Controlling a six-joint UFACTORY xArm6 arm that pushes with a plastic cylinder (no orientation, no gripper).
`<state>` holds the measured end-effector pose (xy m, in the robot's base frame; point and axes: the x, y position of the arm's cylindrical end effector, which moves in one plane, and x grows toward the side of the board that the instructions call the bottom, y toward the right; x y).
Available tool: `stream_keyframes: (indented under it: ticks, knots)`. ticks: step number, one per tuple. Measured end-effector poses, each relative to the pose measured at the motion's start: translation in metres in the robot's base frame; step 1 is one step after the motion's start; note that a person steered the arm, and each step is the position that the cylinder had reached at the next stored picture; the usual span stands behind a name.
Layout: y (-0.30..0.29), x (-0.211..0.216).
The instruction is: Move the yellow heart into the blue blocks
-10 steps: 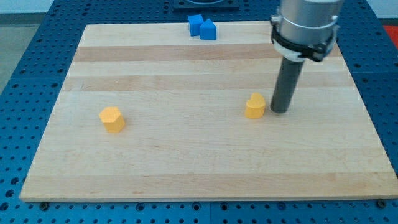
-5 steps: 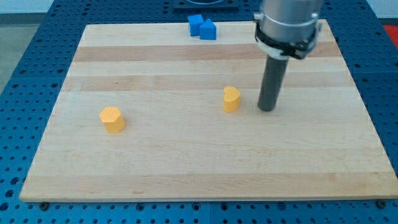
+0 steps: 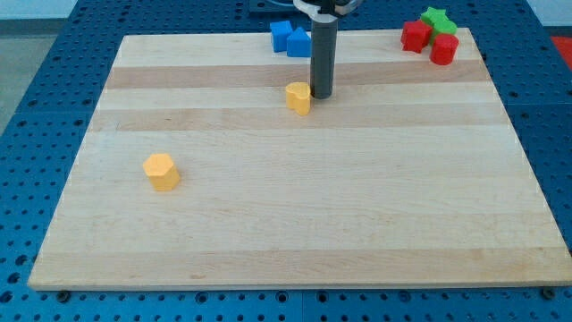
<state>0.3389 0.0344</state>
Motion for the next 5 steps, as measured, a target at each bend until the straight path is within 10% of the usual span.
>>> stream_keyframes:
  ticks: [2, 5]
  knots:
    - [0.004, 0.047]
    - [-0.051, -0.02]
